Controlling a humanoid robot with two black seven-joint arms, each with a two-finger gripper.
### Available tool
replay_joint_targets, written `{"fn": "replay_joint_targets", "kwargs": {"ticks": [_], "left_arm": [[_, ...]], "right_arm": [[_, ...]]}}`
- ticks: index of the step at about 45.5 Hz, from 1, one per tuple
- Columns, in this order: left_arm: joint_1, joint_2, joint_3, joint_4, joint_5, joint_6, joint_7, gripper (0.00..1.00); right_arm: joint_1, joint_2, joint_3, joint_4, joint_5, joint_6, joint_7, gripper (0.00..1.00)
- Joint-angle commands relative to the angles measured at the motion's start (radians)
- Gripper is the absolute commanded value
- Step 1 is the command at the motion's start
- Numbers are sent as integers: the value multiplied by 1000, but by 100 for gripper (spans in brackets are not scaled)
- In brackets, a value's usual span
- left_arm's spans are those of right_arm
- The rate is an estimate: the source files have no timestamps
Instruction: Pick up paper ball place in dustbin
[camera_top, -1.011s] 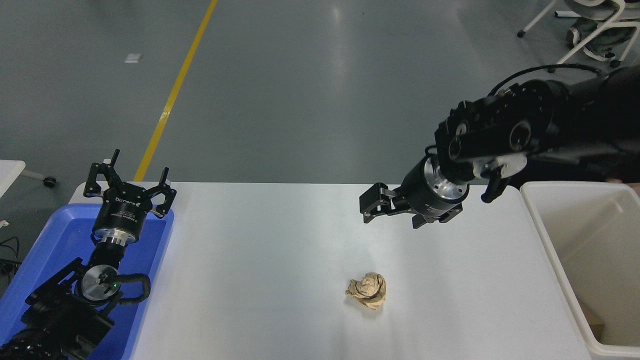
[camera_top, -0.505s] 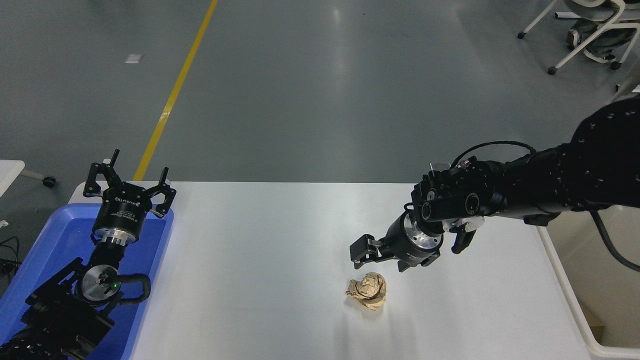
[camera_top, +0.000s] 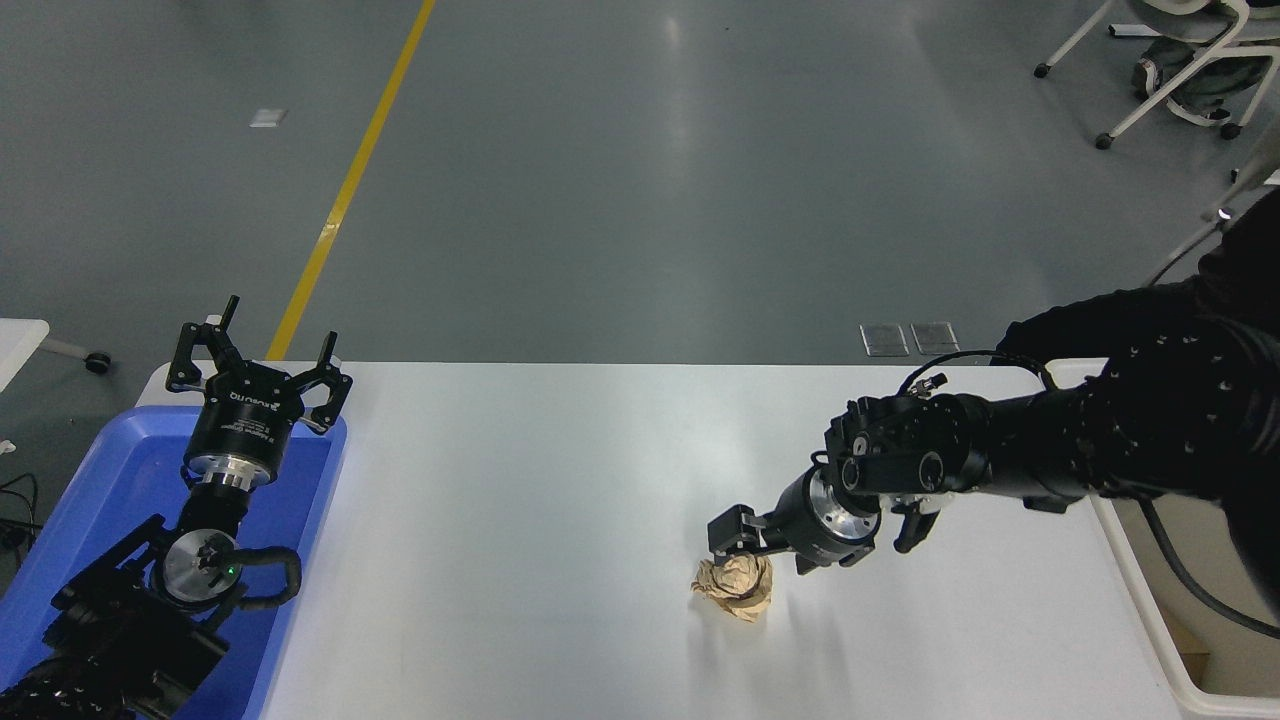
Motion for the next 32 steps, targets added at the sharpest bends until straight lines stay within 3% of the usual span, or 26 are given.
{"fn": "replay_joint_targets", "kwargs": {"ticks": [1,12,19,25,28,32], "left_arm": [[0,0,1,0,1,0,0,100],[0,0,1,0,0,0,0,100],[0,0,1,0,1,0,1,100],[0,0,1,0,0,0,0,100],[0,0,1,0,1,0,0,100],[0,0,1,0,0,0,1,100]], "right_arm": [[-61,0,23,-67,-17,-8,1,100],[-84,0,45,-77,-4,-14,1,96],[-93,0,48,-90,2,-14,2,85],[-95,0,49,-90,3,-13,4,64],[-95,0,49,-90,3,-11,5,38],[-97,0,49,-90,2,-11,5,24]]}}
